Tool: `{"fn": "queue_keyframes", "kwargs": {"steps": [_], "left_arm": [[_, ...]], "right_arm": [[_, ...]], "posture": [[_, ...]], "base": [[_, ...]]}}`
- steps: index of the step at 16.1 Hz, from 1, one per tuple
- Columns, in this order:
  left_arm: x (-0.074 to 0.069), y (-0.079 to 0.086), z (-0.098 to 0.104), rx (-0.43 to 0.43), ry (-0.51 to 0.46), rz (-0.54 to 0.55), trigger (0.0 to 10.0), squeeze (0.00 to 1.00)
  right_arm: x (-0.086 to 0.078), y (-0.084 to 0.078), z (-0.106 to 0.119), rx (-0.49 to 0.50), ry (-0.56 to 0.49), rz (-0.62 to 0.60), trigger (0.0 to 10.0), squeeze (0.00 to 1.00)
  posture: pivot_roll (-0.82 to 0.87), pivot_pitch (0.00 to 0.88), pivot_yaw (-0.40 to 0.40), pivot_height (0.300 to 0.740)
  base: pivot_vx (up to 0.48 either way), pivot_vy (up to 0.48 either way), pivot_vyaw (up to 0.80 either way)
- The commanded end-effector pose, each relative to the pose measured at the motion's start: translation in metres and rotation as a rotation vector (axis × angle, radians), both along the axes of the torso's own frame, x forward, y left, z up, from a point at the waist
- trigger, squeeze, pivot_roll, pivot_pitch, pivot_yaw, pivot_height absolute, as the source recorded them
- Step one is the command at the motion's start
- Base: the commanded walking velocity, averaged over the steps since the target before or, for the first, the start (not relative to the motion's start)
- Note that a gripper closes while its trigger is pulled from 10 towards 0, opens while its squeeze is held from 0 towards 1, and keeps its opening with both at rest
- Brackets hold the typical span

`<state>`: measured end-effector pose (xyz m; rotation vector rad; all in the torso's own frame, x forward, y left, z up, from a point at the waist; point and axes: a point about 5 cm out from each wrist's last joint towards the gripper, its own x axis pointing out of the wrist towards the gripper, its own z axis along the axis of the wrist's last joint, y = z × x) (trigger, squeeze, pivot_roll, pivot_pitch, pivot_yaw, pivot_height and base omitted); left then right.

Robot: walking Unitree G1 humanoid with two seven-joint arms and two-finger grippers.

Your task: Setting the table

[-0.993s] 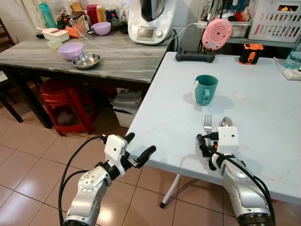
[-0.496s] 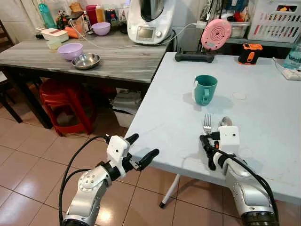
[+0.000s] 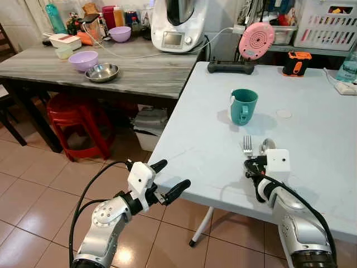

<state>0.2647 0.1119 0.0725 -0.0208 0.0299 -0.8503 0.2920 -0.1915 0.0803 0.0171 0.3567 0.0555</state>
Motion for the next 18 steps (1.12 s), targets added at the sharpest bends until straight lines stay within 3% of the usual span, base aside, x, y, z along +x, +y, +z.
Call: {"fn": "queue_keyframes", "kwargs": {"steps": [1,5,9,16,17,18], "left_arm": [[0.002,0.001,0.001,0.028,-0.014,-0.017,10.0,0.0],[-0.001,-0.001,0.0,0.031,-0.017,-0.028,10.0,0.0],[0.0,0.0,0.001,0.021,-0.026,0.021,10.0,0.0],[0.026,0.025,-0.002,-0.028,0.013,0.439,10.0,0.0],[0.028,0.028,-0.002,-0.038,0.016,0.47,10.0,0.0],[0.031,0.031,-0.002,-0.074,0.038,0.524,10.0,0.0]], "right_arm": [[-0.01,0.006,-0.023,0.049,0.126,0.013,0.0,0.0],[-0.012,0.007,-0.028,0.126,0.152,0.001,0.0,0.0],[-0.005,0.006,-0.01,0.156,0.056,-0.068,0.0,0.0],[0.006,0.013,0.046,0.125,-0.256,-0.125,0.0,0.0],[0.006,0.014,0.05,0.125,-0.28,-0.122,2.2,0.0],[0.005,0.014,0.054,0.093,-0.312,-0.128,10.0,0.0]], "posture": [[-0.12,0.002,0.073,0.74],[-0.12,0.0,0.071,0.74],[-0.12,0.0,0.076,0.74],[-0.13,0.0,0.074,0.74],[-0.13,0.0,0.074,0.74],[-0.13,0.0,0.076,0.74]], "base": [[0.0,0.0,0.0],[0.0,0.0,0.0],[0.0,0.0,0.0],[0.0,0.0,0.0],[0.0,0.0,0.0],[0.0,0.0,0.0]]}}
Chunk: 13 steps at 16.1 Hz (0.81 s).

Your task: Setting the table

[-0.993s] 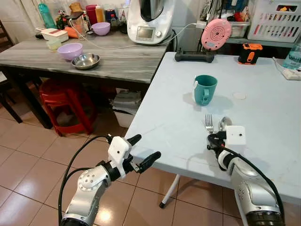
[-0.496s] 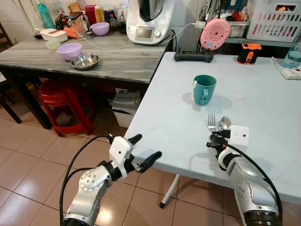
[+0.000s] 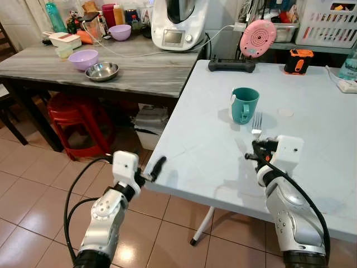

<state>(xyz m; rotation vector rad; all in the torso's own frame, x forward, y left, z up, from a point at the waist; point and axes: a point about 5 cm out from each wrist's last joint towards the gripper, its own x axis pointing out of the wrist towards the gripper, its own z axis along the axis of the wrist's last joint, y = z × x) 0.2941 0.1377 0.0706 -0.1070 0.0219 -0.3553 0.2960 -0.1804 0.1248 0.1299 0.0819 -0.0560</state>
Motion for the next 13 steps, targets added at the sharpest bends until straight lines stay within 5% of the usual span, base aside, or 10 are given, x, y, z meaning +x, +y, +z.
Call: {"fn": "queue_keyframes", "kwargs": {"steps": [1,7,13], "left_arm": [[0.0027,0.0063,-0.0006,-0.012,0.014,0.046,10.0,0.0],[0.0078,0.0005,-0.0002,-0.047,0.015,0.069,10.0,0.0],[0.0072,-0.0016,-0.0021,-0.056,0.02,0.065,10.0,0.0]], "right_arm": [[0.0005,0.0027,0.0102,-0.02,-0.053,-0.003,10.0,0.0],[-0.0037,0.0044,0.0048,-0.023,-0.048,-0.026,10.0,0.0],[-0.0043,0.0061,0.0045,-0.02,-0.056,-0.024,10.0,0.0]], "posture": [[-0.13,0.0,0.077,0.74],[-0.14,0.0,0.077,0.74],[-0.14,0.0,0.077,0.74]], "base": [[0.0,0.0,0.0],[0.0,0.0,-0.45],[0.0,0.316,-0.46]]}}
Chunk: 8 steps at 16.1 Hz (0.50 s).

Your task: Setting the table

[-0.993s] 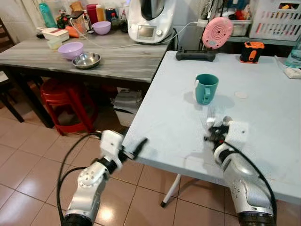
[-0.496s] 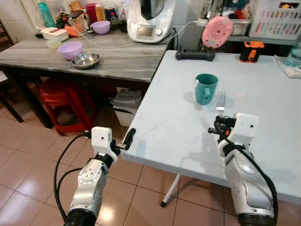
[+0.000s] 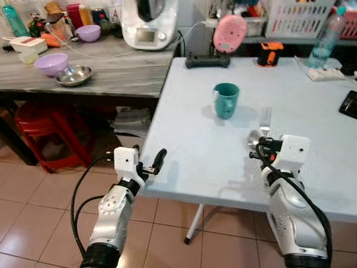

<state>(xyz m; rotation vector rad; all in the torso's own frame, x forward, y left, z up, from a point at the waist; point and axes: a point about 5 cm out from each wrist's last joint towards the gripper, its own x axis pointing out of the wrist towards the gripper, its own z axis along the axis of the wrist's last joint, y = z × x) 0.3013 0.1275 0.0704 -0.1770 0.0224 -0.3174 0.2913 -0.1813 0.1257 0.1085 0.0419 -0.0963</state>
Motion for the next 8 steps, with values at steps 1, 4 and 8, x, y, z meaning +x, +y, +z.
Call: {"fn": "queue_keyframes", "kwargs": {"steps": [1,4,8], "left_arm": [[-0.0002,0.0082,-0.0022,0.011,0.007,0.025,10.0,0.0],[0.0004,0.0082,-0.002,0.011,0.005,0.026,10.0,0.0],[0.0004,0.0083,-0.0023,0.013,0.005,0.024,10.0,0.0]], "right_arm": [[0.0001,0.0075,0.0031,0.002,-0.022,0.018,10.0,0.0],[0.0004,0.0077,0.003,0.006,-0.025,0.011,10.0,0.0],[0.0,0.0081,0.0013,0.01,-0.026,0.007,10.0,0.0]], "posture": [[-0.14,0.0,0.077,0.74],[-0.14,0.0,0.078,0.74],[-0.13,0.0,0.081,0.74]], "base": [[0.0,0.326,0.0],[0.0,0.329,-0.14],[0.0,0.329,-0.45]]}}
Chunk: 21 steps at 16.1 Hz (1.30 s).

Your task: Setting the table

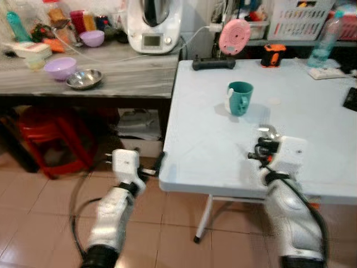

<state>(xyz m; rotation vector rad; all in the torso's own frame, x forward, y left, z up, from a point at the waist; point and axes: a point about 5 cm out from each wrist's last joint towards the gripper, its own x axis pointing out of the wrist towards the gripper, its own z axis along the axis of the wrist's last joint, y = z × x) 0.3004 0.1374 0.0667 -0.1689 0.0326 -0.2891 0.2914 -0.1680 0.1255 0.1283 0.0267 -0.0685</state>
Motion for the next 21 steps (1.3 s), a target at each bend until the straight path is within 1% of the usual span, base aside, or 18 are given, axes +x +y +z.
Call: {"fn": "queue_keyframes", "kwargs": {"steps": [1,4,8,13,17,21], "left_arm": [[0.001,-0.002,0.001,0.004,-0.007,-0.003,10.0,0.0],[0.002,-0.002,0.002,0.001,-0.008,-0.003,10.0,0.0],[0.003,-0.004,0.001,-0.001,-0.005,-0.002,10.0,0.0],[0.005,-0.004,0.003,0.0,-0.01,0.016,10.0,0.0],[0.01,0.001,0.004,0.013,-0.017,0.064,10.0,0.0],[0.012,0.003,0.005,0.014,-0.018,0.081,10.0,0.0]], "right_arm": [[0.0,-0.005,0.001,-0.006,-0.008,-0.02,10.0,0.0],[-0.001,-0.005,0.001,-0.005,-0.012,-0.018,10.0,0.0],[0.001,-0.003,0.0,-0.004,-0.017,-0.013,10.0,0.0],[0.002,-0.002,0.003,-0.039,-0.042,-0.003,10.0,0.0],[0.003,-0.003,0.003,-0.046,-0.05,-0.005,10.0,0.0],[0.003,-0.003,0.002,-0.048,-0.052,-0.006,10.0,0.0]], "posture": [[-0.13,0.0,0.081,0.74],[-0.13,0.0,0.08,0.74],[-0.13,0.0,0.079,0.74],[-0.12,0.0,0.081,0.74],[-0.13,0.0,0.082,0.74],[-0.13,0.0,0.084,0.74]], "base": [[0.0,0.334,-0.48],[0.0,0.349,-0.48],[0.0,0.35,0.0],[0.0,0.355,0.0],[0.0,0.354,0.73],[0.0,0.355,0.79]]}}
